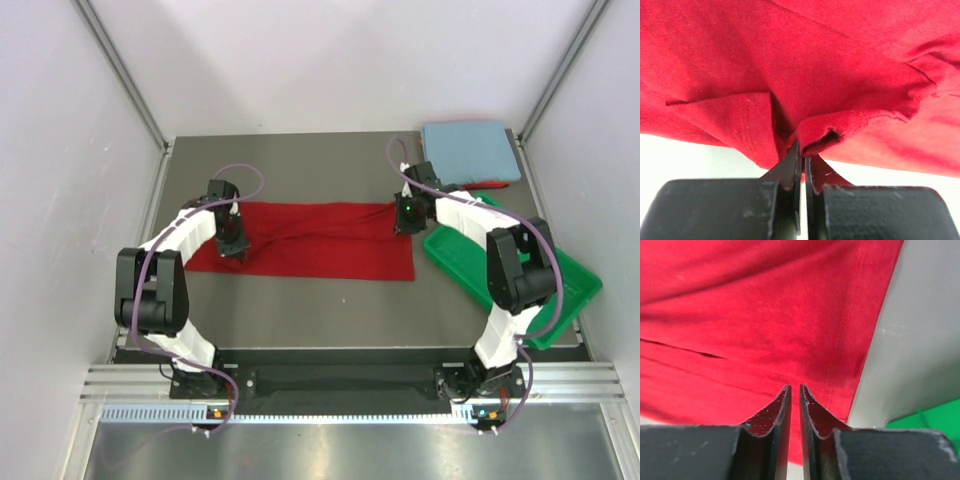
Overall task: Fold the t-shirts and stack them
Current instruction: Fold the tshirt
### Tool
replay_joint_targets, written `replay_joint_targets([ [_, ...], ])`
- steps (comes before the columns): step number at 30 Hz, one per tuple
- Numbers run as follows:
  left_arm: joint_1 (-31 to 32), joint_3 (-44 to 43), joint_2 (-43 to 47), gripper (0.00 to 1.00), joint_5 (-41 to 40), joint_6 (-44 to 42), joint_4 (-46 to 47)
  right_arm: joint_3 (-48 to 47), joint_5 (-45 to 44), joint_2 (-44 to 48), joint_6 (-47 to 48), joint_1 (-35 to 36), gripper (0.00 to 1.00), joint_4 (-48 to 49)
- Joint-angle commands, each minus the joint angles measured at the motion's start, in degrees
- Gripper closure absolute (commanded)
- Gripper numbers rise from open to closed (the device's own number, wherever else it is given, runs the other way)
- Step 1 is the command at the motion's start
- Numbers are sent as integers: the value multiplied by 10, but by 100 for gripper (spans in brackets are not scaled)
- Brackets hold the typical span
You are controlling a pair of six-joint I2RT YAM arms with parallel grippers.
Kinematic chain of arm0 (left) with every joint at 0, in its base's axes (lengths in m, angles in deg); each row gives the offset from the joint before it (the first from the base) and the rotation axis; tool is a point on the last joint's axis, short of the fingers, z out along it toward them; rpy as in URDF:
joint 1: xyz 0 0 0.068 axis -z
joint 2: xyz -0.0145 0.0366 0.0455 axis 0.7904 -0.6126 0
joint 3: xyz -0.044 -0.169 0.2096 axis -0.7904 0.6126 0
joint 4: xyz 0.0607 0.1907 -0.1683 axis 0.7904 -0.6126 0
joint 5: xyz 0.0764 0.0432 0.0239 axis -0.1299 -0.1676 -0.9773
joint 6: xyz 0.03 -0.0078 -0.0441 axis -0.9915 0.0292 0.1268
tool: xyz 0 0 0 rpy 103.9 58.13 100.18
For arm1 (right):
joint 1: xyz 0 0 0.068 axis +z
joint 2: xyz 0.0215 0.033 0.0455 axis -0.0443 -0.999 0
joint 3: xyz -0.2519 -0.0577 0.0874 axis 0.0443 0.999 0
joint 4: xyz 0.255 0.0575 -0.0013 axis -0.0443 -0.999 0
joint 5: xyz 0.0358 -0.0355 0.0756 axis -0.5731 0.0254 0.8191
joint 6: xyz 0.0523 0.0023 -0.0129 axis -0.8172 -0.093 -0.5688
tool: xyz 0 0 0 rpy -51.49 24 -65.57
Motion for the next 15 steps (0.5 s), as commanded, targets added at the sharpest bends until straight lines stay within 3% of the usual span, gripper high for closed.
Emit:
replay_joint_targets([
  [1, 2, -2, -2, 100, -30, -10, -10, 13, -45, -19, -4, 7, 88, 15],
  [8, 1, -27, 6, 100, -76, 5, -20, 36, -101, -32, 11, 9, 100, 20],
  [15, 0, -80, -7, 100, -118, 11, -48, 41, -126, -18, 19, 9, 100, 19],
])
